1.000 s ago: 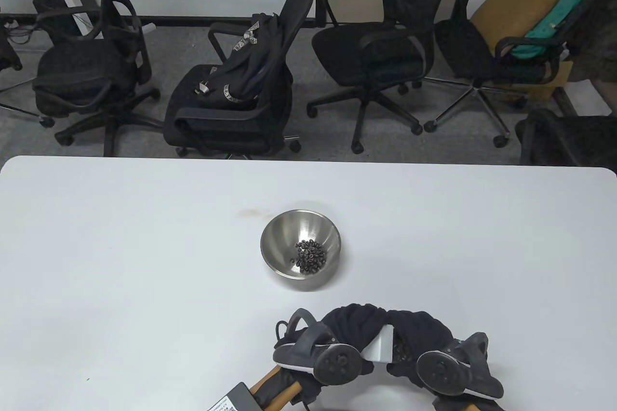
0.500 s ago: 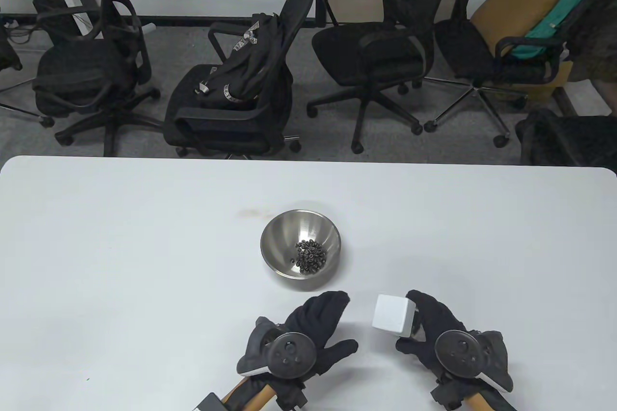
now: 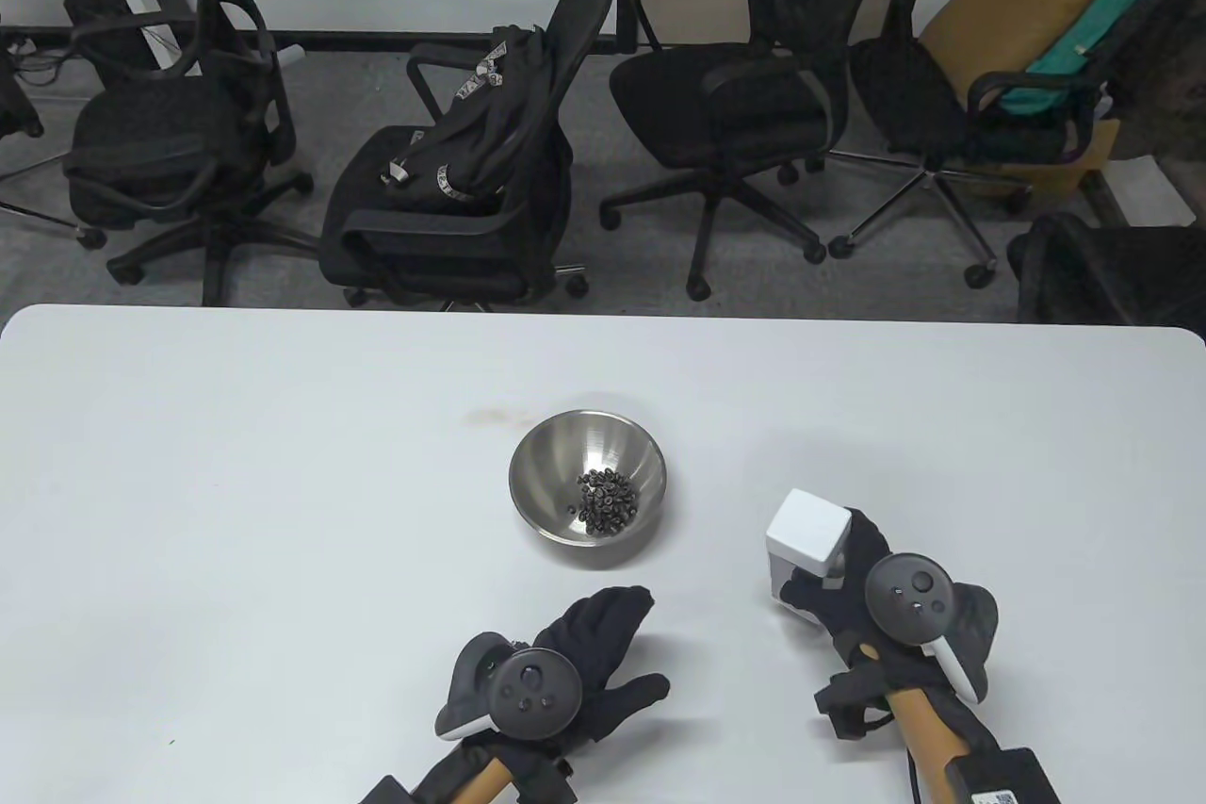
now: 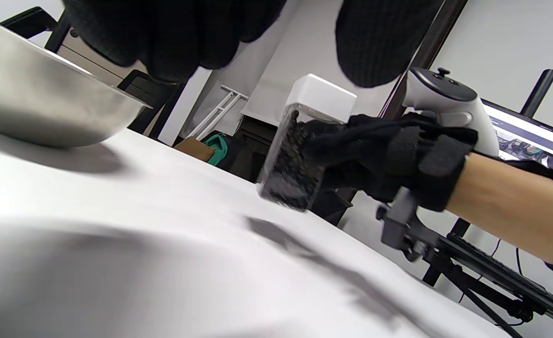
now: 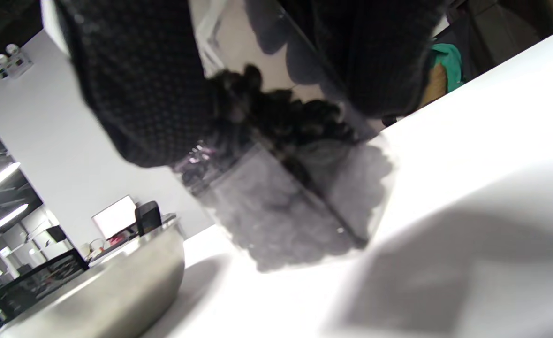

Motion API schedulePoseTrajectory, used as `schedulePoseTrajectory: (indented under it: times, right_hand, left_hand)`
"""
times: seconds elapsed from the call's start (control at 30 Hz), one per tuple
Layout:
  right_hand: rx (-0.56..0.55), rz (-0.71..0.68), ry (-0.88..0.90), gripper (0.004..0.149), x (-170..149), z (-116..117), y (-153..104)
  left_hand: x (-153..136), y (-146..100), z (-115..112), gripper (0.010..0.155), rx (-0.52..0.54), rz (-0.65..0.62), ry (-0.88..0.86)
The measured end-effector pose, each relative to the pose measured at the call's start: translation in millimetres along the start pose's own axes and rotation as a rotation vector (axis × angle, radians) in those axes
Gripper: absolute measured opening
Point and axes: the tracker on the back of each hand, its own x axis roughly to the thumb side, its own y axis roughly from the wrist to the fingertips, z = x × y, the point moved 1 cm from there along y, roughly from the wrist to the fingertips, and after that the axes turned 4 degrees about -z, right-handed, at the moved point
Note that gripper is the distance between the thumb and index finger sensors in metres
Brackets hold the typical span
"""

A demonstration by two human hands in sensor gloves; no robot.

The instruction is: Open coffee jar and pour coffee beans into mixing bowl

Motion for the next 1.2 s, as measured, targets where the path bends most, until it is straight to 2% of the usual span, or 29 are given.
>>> schedulePoseTrajectory:
  times: [0.17, 0.4, 0.7, 0.8, 0.93, 1.03, 1.2]
  right_hand:
    - [-0.008, 0.08, 0.077, 0.095, -1.3, 11.9, 29.2]
    - [0.007, 0.159, 0.048, 0.095, -9.1, 36.6, 60.7]
    - [0.013, 0.21, 0.069, 0.095, -15.0, 60.3, 80.4]
    - [0.028, 0.189, 0.043, 0.096, -13.6, 63.8, 79.5]
    - [0.073, 0.177, 0.097, 0.103, -12.7, 60.1, 67.9]
    - [0.058, 0.131, 0.091, 0.103, -10.2, 45.2, 49.6]
    - [0.065, -0.009, 0.11, 0.094, -2.5, 16.4, 11.5]
  left_hand:
    - [-4.2, -0.7, 1.5, 0.081, 0.002, 0.012, -0.01]
    - [-6.6, -1.3, 6.2, 0.081, 0.007, 0.019, -0.012]
    - [-10.4, -2.0, 10.8, 0.081, 0.008, 0.033, -0.022]
    - [-11.3, -1.9, 11.4, 0.081, 0.002, 0.04, -0.027]
    - [-13.9, -2.1, 11.9, 0.081, -0.004, 0.053, -0.03]
    - [-16.5, -2.3, 13.4, 0.082, -0.001, 0.064, -0.028]
    - [-20.8, -3.5, 16.8, 0.082, 0.012, 0.079, -0.025]
